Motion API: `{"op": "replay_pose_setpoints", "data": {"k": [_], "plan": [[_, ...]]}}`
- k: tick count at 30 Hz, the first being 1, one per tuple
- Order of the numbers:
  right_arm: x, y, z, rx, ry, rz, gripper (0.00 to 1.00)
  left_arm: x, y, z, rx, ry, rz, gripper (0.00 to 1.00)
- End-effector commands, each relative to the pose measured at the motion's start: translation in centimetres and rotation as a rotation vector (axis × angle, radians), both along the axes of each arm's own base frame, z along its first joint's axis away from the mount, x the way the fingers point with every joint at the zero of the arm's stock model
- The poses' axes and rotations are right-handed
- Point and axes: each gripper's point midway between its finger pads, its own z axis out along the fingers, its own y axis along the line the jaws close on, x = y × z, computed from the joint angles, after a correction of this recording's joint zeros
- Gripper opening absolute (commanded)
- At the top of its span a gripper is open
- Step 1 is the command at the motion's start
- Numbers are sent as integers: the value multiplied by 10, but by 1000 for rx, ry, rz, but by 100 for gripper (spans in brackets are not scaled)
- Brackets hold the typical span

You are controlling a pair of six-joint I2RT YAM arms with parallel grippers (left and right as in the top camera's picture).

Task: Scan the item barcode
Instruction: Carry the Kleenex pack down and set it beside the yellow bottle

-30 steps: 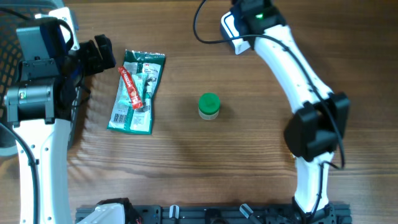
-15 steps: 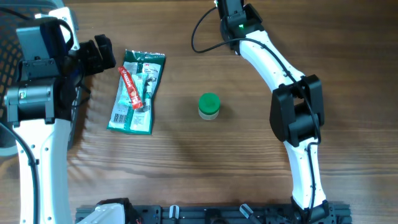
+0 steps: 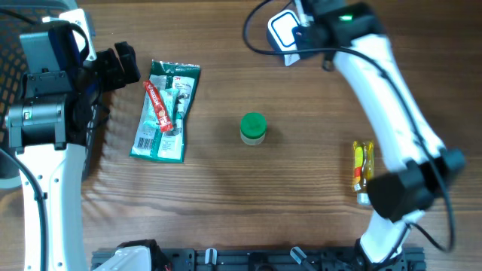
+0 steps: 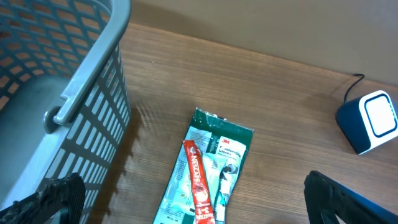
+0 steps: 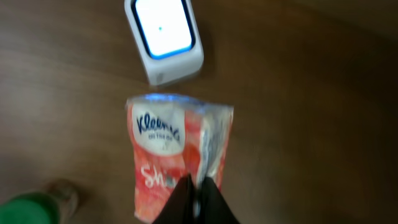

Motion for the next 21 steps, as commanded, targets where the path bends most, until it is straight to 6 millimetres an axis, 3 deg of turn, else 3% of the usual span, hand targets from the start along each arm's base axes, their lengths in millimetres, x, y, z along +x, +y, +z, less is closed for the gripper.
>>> {"op": "replay_pose_setpoints", "data": {"k": [1,4,9,13,16,17,20,21], "plan": [[-83,-27,-34,260,403,-290,4,1,2,4,11,-9,2,100],[-116,-44,-64,208,564,-364,4,1,2,4,11,-9,2,100],[-150,-53,-132,147,709,-439,4,1,2,4,10,-9,2,100],[-163,-57,-170,134,734,-454,9,1,2,4,11,-9,2,100],[-162,-63,-187,119,700,-497,12,1,2,4,11,-9,2,100],[-161,-67,-190,100,679,-518,14,1,2,4,11,-9,2,100],[-156,-74,-192,73,637,-554,50,1,2,4,10,-9,2,100],[-153,-73,-193,84,629,-552,52,1,2,4,11,-9,2,100]]}}
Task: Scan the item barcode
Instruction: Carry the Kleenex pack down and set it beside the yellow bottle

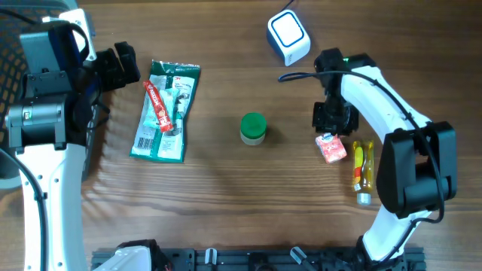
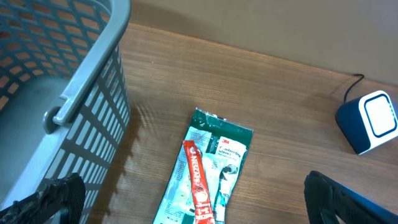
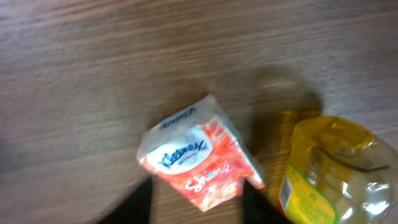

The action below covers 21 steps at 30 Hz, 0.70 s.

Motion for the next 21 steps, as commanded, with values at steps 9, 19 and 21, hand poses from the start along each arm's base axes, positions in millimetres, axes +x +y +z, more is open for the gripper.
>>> {"op": "replay_pose_setpoints", "data": {"k": [9,19,21], "plan": [[-16,56,-7,293,70,51,9,1,2,3,10,-8,2,100],[-21,5,-45,11,6,-18,22,1,2,3,11,-9,2,100],[-18,8,-45,35,0,-39,24,1,2,3,10,-8,2,100]]}}
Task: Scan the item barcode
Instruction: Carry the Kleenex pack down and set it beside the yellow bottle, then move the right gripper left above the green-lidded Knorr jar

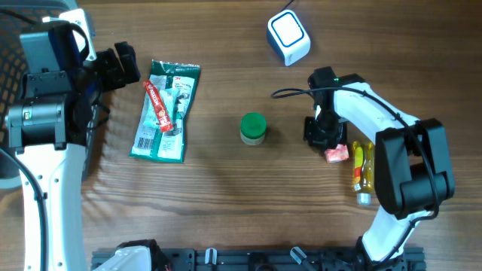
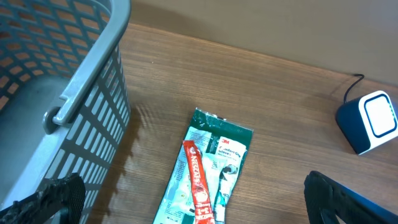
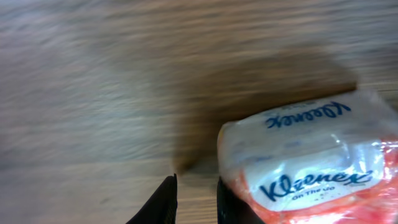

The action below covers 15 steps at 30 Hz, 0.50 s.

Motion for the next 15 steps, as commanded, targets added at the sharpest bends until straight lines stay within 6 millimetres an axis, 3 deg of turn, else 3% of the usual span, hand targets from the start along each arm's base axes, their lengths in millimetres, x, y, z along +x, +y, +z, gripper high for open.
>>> {"op": "replay_pose_setpoints", "data": {"k": [1,3,7,9,10,11,12,13,15], "plan": [[7,-5,0,-20,-21,-15,31,1,2,3,10,-7,2,100],[17,24,23,140,-21,32,34,1,2,3,10,-8,2,100],[31,62,58,284,-93,66,38,1,2,3,11,-7,2,100],[32,83,67,354,-124,98,44,1,2,3,10,-7,2,100],[33,94,69,385,-137,119,49,1,2,3,11,-7,2,100],[35,103,69,402,-151,140,66,1,2,3,10,-7,2,100],[34,110,68,405,-156,160,91,1,2,3,11,-8,2,100],[32,116,68,409,-158,175,100,1,2,3,11,-7,2,100],[30,123,69,417,-162,192,100,1,2,3,10,-8,2,100]]}}
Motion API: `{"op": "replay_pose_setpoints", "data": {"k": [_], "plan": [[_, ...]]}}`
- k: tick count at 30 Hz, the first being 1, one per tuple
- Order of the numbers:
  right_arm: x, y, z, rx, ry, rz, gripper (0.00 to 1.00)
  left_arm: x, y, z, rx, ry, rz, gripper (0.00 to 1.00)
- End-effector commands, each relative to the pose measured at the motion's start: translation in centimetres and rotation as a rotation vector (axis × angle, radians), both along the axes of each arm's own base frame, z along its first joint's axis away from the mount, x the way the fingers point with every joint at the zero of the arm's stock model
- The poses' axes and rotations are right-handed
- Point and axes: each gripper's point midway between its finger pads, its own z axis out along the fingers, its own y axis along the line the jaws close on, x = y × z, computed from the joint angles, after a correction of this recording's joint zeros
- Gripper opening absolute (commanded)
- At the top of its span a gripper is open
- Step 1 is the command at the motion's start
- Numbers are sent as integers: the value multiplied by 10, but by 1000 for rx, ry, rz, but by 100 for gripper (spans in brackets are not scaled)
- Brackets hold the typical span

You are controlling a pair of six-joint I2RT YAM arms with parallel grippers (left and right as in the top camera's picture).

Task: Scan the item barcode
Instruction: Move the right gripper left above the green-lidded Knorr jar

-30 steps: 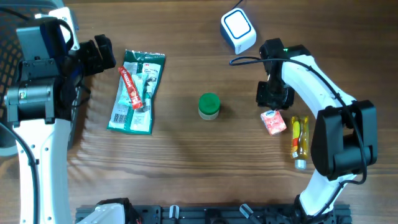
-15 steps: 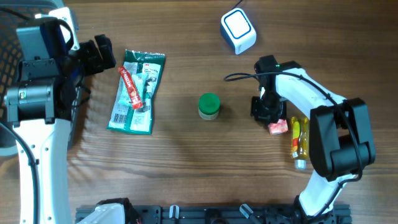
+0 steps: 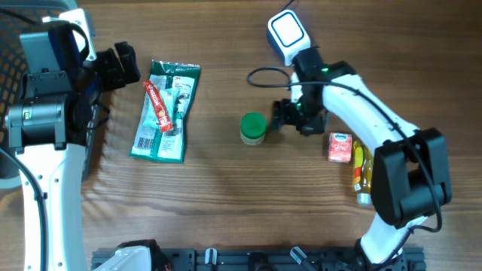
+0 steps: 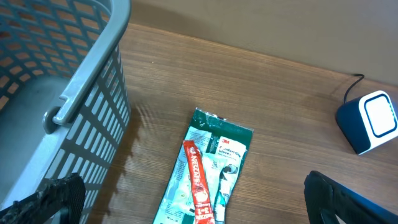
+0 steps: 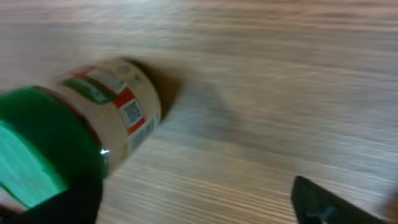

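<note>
A small jar with a green lid [image 3: 253, 128] stands mid-table; in the right wrist view the jar [image 5: 93, 118] shows a barcode on its label. My right gripper [image 3: 292, 117] is just right of it, open and empty [image 5: 193, 208]. The white and blue scanner [image 3: 287, 34] sits at the far edge. A red and white Kleenex pack [image 3: 340, 147] lies beside a yellow bottle [image 3: 363, 169]. My left gripper [image 3: 120, 66] hangs open [image 4: 199, 202] above a green packet [image 4: 211, 168] with a red stick [image 3: 157, 105] on it.
A grey mesh basket [image 4: 56, 81] stands at the left edge, close to the left arm. The scanner's black cable [image 3: 260, 75] loops over the wood behind the right arm. The scanner [image 4: 370, 121] also shows in the left wrist view.
My right gripper has moved left from the Kleenex pack to just right of the green-lidded jar, jaws now wide. The pack lies by the yellow bottle. The left arm is unchanged.
My right gripper first held the Kleenex pack shut in its jaws in front of the scanner. Then the pack lay on the table beside the yellow bottle with the gripper over it. The gripper stayed by it, and now stands open at the jar.
</note>
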Motion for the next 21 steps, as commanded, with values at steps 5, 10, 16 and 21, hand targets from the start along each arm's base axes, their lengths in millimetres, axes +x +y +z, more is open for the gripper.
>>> {"op": "replay_pose_setpoints", "data": {"k": [5,10,16,21], "plan": [[-7,36,15,90,-21,65,100,1,2,3,10,-8,2,100],[-7,36,15,87,-6,25,100,1,2,3,11,-8,2,100],[-7,36,15,87,1,-1,100,1,2,3,11,-8,2,100],[-7,36,15,87,3,-7,100,1,2,3,11,-8,2,100]]}}
